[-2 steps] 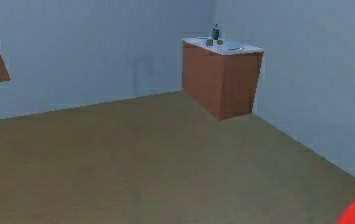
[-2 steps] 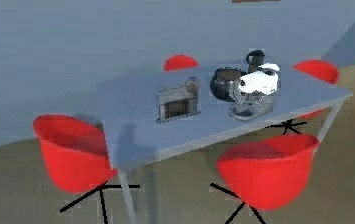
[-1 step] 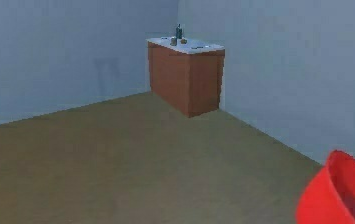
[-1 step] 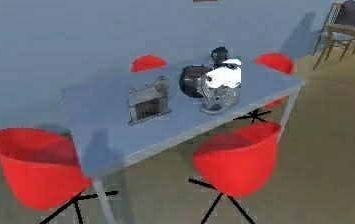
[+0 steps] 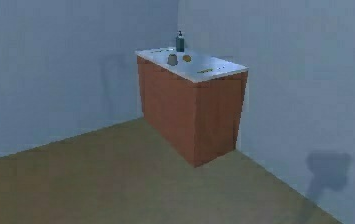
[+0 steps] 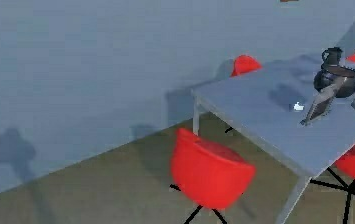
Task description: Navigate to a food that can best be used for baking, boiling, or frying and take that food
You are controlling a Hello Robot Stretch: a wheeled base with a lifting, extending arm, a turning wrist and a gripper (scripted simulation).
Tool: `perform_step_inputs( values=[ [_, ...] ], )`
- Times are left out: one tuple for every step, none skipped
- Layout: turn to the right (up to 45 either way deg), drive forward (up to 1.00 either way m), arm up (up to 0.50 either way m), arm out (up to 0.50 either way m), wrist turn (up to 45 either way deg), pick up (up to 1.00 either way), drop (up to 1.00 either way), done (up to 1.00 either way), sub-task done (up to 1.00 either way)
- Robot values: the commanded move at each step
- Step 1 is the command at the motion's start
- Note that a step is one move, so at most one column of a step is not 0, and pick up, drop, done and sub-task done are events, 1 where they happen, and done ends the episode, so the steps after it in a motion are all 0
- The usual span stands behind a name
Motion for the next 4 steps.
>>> perform_step_inputs(
  values=[
    [0.0,1.00,0.00,0.00,0.0,0.00,0.00,0.00,0.00],
    [-45.0,0.00,0.00,0.00,0.0,0.00,0.00,0.00,0.00],
    [-36.0,0.00,0.00,0.00,0.0,0.00,0.00,0.00,0.00],
    [-3.0,0.00,0.00,0.00,0.0,0.00,0.00,0.00,0.00]
  ],
)
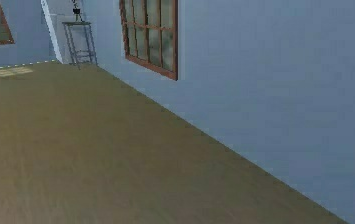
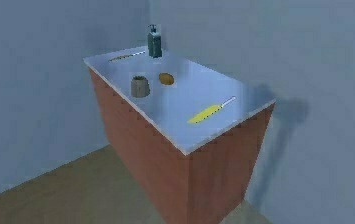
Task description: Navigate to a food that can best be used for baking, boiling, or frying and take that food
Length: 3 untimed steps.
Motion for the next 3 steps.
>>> perform_step_inputs(
  values=[
    [45.0,0.00,0.00,0.00,0.0,0.00,0.00,0.00,0.00],
    [45.0,0.00,0.00,0.00,0.0,0.00,0.00,0.00,0.00],
    [33.0,0.00,0.00,0.00,0.0,0.00,0.00,0.00,0.00]
  ],
)
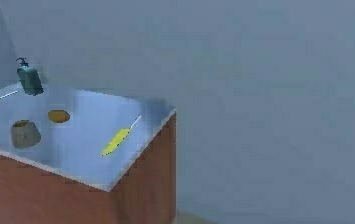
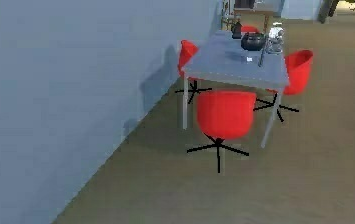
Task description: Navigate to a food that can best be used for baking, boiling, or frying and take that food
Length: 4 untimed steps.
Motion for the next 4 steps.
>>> perform_step_inputs(
  values=[
    [0.0,0.55,0.00,0.00,0.0,0.00,0.00,0.00,0.00],
    [-45.0,0.00,0.00,0.00,0.0,0.00,0.00,0.00,0.00],
    [-45.0,0.00,0.00,0.00,0.0,0.00,0.00,0.00,0.00],
    [-45.0,0.00,0.00,0.00,0.0,0.00,0.00,0.00,0.00]
  ],
)
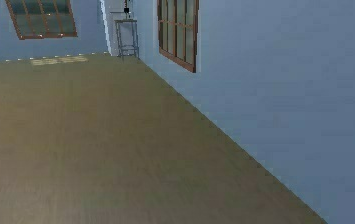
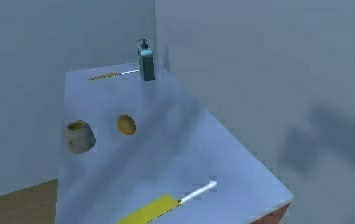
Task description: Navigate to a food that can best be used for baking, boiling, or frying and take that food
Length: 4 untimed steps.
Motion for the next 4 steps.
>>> perform_step_inputs(
  values=[
    [-9.0,0.00,0.00,0.00,0.0,0.00,0.00,0.00,0.00],
    [0.0,0.00,0.50,0.00,0.0,0.00,0.00,0.00,0.00],
    [0.0,0.00,0.38,0.00,0.0,0.00,0.00,0.00,0.00],
    [0.0,0.00,0.00,0.28,0.0,0.00,0.00,0.00,0.00]
  ],
)
